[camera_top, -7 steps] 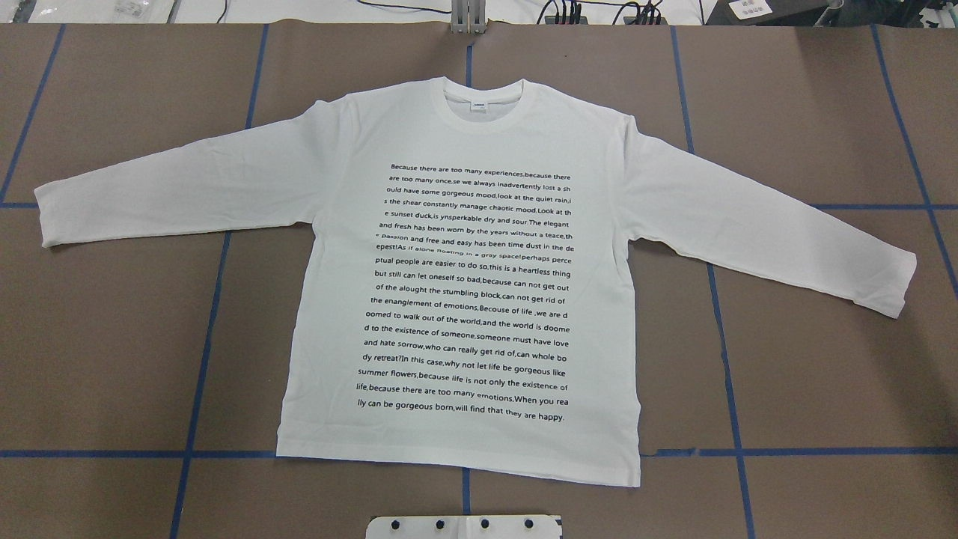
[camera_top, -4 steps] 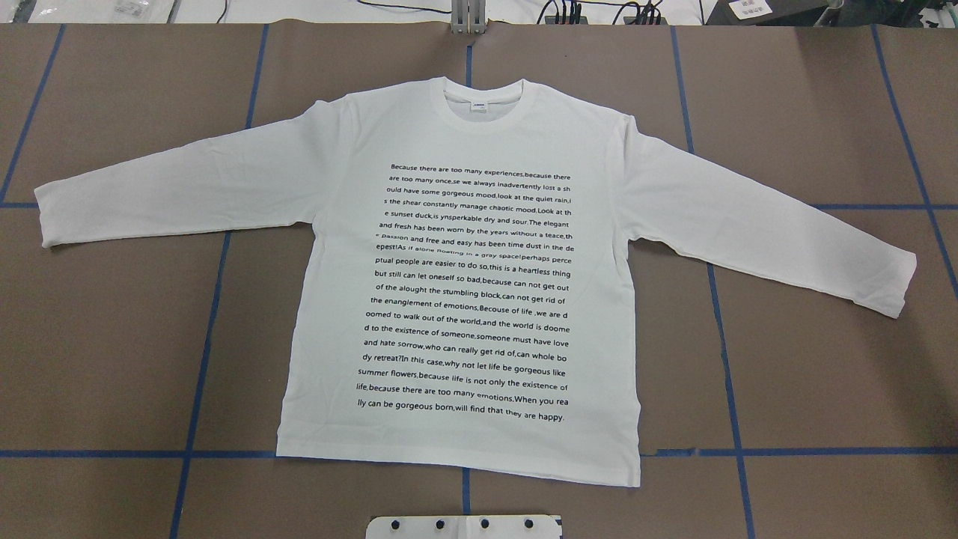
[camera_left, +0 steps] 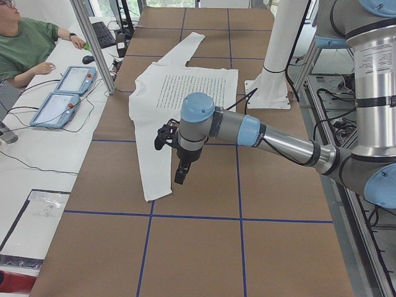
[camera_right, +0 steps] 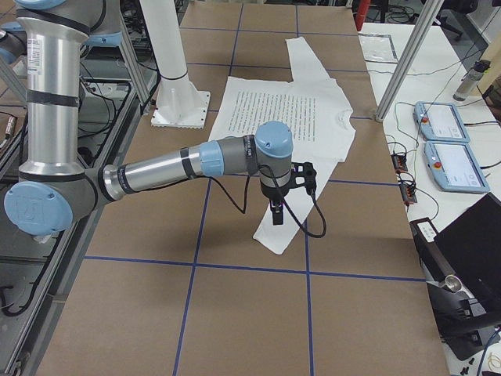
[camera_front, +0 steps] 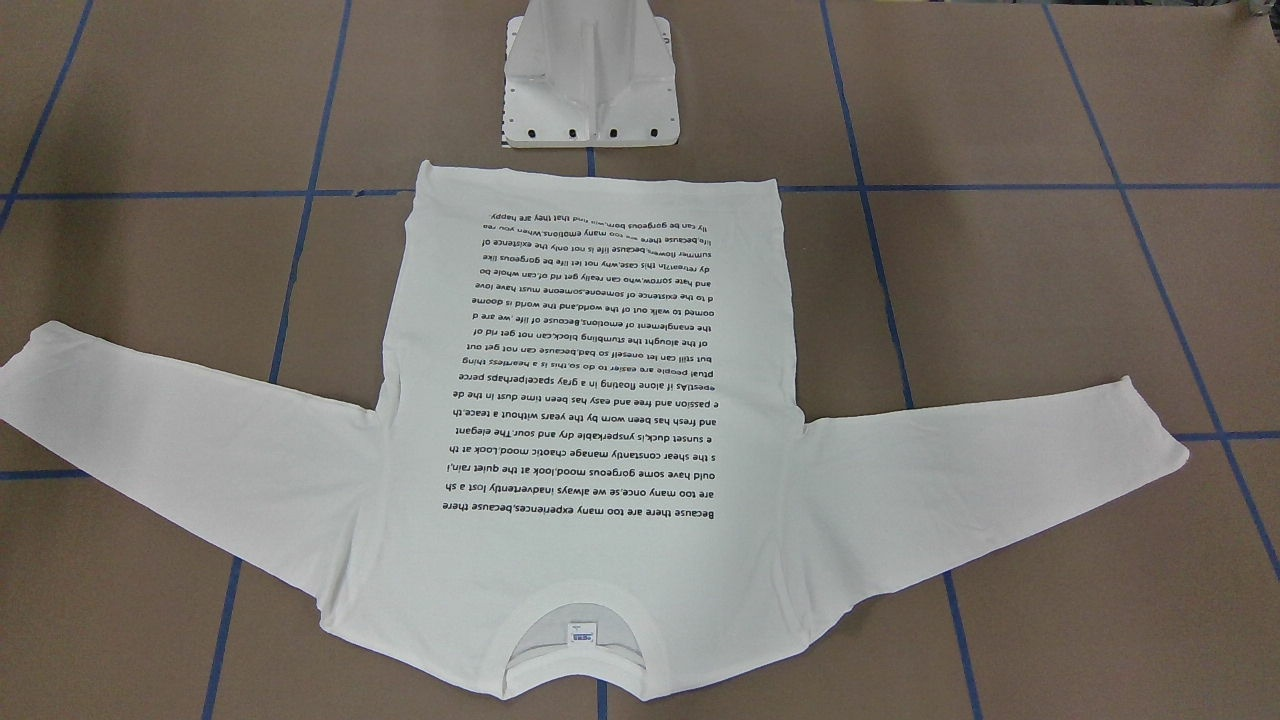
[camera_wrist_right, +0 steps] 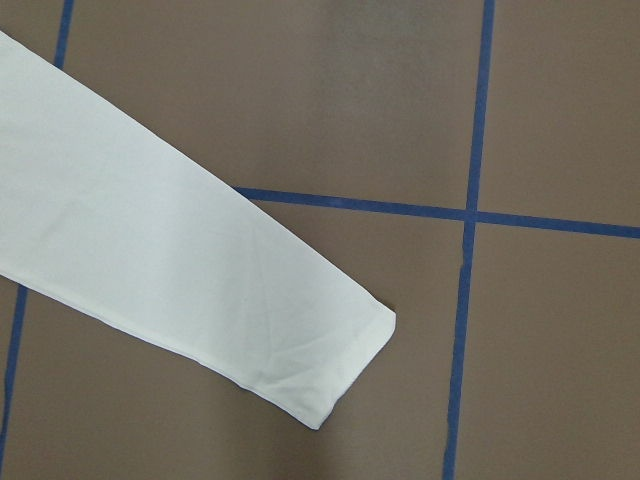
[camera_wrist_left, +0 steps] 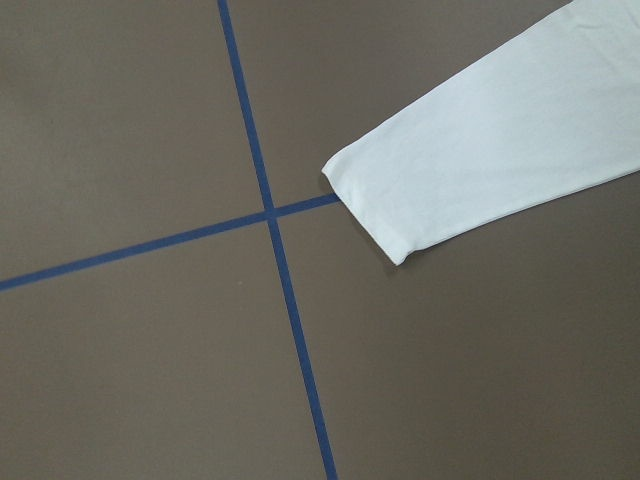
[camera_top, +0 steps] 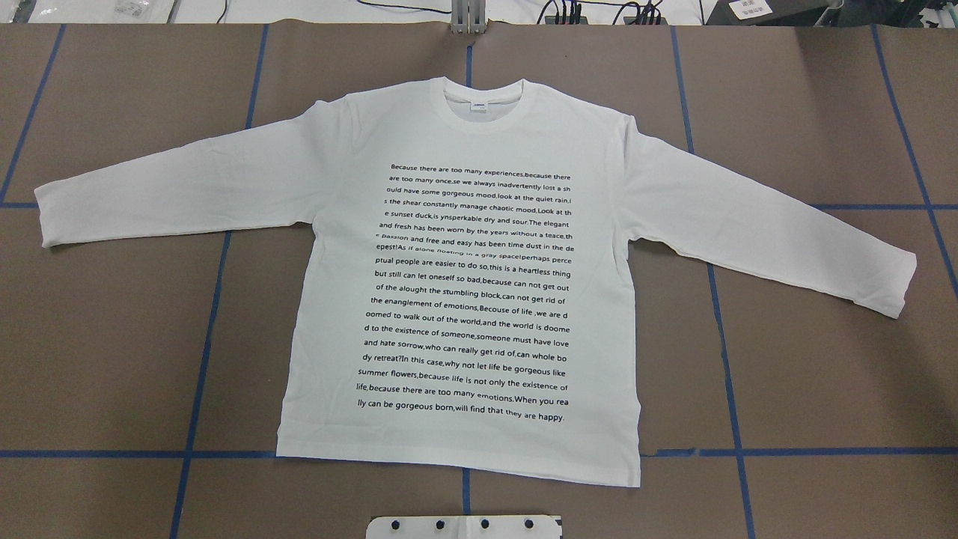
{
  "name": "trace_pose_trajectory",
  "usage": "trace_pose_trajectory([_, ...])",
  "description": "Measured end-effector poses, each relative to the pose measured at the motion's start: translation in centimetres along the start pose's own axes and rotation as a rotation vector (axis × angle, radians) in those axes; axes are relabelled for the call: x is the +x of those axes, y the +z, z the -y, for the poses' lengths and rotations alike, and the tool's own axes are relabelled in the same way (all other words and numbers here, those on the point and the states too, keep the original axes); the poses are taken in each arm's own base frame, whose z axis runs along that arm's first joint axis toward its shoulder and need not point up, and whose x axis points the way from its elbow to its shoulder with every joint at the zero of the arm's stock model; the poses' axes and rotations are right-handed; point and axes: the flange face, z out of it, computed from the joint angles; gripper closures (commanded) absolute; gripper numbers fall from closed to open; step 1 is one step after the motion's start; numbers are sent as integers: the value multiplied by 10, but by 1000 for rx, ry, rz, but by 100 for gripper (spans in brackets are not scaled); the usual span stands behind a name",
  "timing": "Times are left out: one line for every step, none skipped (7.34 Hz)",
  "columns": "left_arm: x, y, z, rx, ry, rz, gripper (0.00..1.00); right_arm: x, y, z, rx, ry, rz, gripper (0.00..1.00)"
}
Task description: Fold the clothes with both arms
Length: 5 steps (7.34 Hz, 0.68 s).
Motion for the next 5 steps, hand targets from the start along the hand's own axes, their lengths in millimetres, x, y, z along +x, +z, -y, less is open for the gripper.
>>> trace_pose_trajectory([0,-2,9,39,34,4,0,-10,5,8,-5,14,8,0])
trace_pose_trajectory([-3,0,12,54,46,6,0,-17,19,17,-11,11,12,0])
trace_pose_trajectory([-6,4,13,56,48,5,0,-17,42,30,3,16,18,0])
trace_pose_trajectory([-8,6,14,54,47,5,0,-15,75,39,35,35,20,0])
trace_pose_trajectory([-9,7,14,54,46,4,0,-9,113,43,69,54,16,1])
